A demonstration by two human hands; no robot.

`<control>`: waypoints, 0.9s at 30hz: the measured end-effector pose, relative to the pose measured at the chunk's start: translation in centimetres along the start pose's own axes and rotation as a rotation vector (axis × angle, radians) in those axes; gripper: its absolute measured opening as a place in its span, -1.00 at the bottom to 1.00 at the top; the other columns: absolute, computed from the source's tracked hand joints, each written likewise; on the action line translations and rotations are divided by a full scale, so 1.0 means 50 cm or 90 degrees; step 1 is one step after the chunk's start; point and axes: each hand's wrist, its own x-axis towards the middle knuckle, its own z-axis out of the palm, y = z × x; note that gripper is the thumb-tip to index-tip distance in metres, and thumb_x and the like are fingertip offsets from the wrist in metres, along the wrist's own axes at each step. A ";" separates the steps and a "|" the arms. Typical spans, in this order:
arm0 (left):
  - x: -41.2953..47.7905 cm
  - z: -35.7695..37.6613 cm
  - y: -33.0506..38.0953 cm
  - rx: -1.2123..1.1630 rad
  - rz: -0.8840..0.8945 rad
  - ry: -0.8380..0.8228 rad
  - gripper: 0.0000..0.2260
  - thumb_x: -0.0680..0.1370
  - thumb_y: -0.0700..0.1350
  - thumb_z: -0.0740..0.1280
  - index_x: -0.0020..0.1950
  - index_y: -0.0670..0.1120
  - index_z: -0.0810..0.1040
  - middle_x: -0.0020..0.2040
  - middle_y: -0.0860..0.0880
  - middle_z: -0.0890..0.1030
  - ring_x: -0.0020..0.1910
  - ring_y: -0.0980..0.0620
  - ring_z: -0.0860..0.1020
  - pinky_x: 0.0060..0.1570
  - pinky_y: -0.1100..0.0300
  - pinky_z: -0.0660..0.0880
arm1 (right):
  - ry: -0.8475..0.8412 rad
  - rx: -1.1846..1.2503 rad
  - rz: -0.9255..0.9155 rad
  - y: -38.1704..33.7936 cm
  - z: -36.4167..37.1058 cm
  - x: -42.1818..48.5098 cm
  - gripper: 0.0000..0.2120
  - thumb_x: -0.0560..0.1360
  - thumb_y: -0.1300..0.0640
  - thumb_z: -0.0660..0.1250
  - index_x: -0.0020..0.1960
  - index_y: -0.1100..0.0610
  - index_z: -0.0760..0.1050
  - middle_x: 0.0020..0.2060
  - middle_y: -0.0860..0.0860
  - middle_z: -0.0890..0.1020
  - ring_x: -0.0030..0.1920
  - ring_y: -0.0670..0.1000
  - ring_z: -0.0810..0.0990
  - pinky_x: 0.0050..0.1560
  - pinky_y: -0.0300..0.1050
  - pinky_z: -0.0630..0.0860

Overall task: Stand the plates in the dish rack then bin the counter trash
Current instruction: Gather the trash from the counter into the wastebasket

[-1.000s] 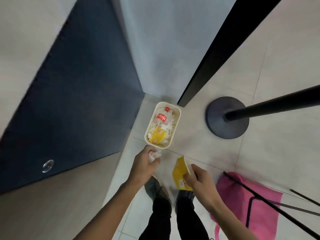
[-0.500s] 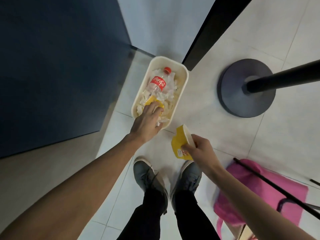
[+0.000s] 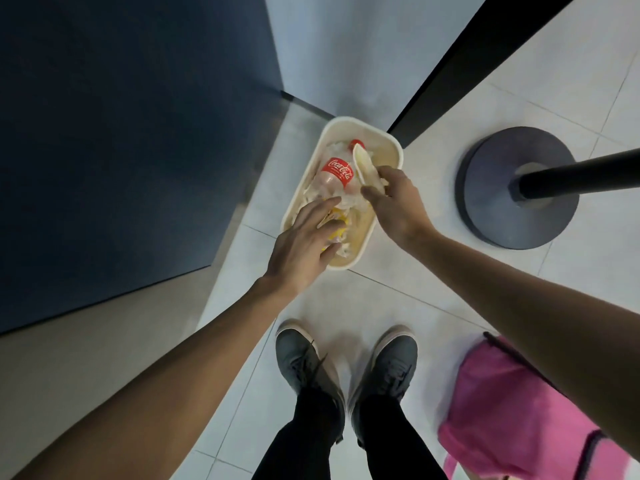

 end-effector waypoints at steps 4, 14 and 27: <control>-0.001 0.000 0.001 -0.022 -0.022 0.011 -0.77 0.47 -0.14 0.48 0.12 -0.03 0.63 0.45 0.03 0.44 0.42 0.01 0.37 -0.24 0.17 0.55 | -0.072 -0.177 -0.041 0.010 0.043 0.002 -0.45 0.56 0.17 0.29 0.51 0.16 0.23 0.44 0.12 0.28 0.30 0.21 0.44 0.23 0.00 0.42; -0.041 -0.034 0.027 -0.075 -0.068 0.038 -0.71 0.52 -0.12 0.43 0.24 -0.08 0.57 0.40 -0.03 0.46 0.36 -0.06 0.42 -0.28 0.05 0.61 | -0.070 -0.133 -0.021 -0.014 0.016 -0.067 -0.42 0.54 0.23 0.30 0.52 0.15 0.22 0.44 0.12 0.31 0.40 0.16 0.35 0.34 -0.07 0.32; -0.150 -0.224 0.225 -0.256 -0.288 0.048 -0.80 0.63 -0.20 0.26 0.20 -0.03 0.58 0.17 0.08 0.60 0.10 0.05 0.58 0.02 0.07 0.56 | -0.154 -0.157 -0.081 -0.123 -0.108 -0.332 -0.57 0.51 0.28 0.30 0.38 0.19 0.44 0.27 0.10 0.49 0.25 0.09 0.49 0.15 -0.35 0.28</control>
